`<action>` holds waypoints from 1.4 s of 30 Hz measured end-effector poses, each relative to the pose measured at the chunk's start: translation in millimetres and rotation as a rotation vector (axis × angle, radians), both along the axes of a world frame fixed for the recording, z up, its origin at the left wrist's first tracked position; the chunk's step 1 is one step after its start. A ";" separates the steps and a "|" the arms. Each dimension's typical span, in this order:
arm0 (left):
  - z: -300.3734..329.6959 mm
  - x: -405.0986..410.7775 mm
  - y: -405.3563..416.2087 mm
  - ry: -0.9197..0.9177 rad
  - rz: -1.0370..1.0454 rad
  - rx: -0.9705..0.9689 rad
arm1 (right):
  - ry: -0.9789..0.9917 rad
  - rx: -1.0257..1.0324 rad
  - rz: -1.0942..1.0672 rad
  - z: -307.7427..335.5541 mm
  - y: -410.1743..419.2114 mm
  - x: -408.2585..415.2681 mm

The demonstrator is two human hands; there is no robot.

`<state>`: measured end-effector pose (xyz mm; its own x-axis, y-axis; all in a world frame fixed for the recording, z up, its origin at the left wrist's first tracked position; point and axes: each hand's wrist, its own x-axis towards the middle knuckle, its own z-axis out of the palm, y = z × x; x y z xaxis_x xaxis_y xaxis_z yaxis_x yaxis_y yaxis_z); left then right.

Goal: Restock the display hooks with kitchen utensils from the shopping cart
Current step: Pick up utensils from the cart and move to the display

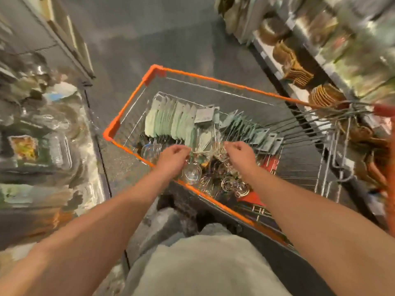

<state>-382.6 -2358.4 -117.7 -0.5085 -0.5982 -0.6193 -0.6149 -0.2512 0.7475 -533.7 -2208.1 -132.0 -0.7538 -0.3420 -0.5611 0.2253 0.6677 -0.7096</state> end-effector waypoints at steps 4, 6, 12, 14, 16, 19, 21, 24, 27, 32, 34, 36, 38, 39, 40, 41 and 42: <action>-15.5 -30.2 -30.4 -0.037 -0.174 0.052 | -0.042 0.061 -0.191 -6.6 5.0 -8.4; -21.6 -44.3 -42.3 -0.052 -0.242 0.084 | -0.067 0.082 -0.280 -8.5 8.3 -9.1; -27.0 -100.7 -46.9 -0.074 -0.491 0.097 | -0.079 0.117 -0.448 -17.6 27.2 -21.1; -33.6 -118.2 -38.9 -0.087 -0.549 0.073 | -0.095 0.139 -0.455 -21.7 34.6 -26.9; -42.1 -132.2 -30.5 -0.118 -0.576 0.060 | -0.098 0.157 -0.455 -27.5 41.0 -34.7; -53.6 -151.0 -15.4 -0.166 -0.516 0.074 | -0.113 0.171 -0.440 -36.6 50.1 -51.5; -60.7 -158.1 -8.5 -0.201 -0.447 0.082 | -0.138 0.165 -0.435 -40.2 52.9 -59.6; -71.2 -175.0 1.1 -0.239 -0.365 0.074 | -0.175 0.136 -0.444 -44.5 55.2 -75.3; -80.1 -188.3 5.6 -0.279 -0.328 0.055 | -0.193 0.102 -0.452 -47.2 51.5 -87.0; -91.2 -205.0 11.7 -0.302 -0.255 0.061 | -0.254 0.091 -0.438 -48.3 38.3 -95.7; -94.1 -210.6 13.2 -0.334 -0.237 0.095 | -0.270 0.078 -0.451 -49.5 28.8 -97.6; -93.4 -213.2 14.3 -0.365 -0.260 0.076 | -0.281 0.054 -0.443 -53.0 18.5 -96.6; -95.6 -215.7 11.0 -0.348 -0.265 0.083 | -0.317 0.013 -0.418 -58.7 7.2 -95.3; -97.1 -216.0 9.2 -0.340 -0.266 0.079 | -0.349 -0.007 -0.414 -59.5 1.6 -94.8; -98.5 -215.4 6.7 -0.353 -0.283 0.060 | -0.386 -0.024 -0.419 -59.9 -3.7 -94.7; -97.5 -214.1 5.9 -0.353 -0.304 0.033 | -0.427 -0.040 -0.434 -59.2 -8.1 -95.2; -98.7 -211.7 3.5 -0.347 -0.321 0.006 | -0.465 -0.053 -0.451 -57.6 -12.9 -95.5</action>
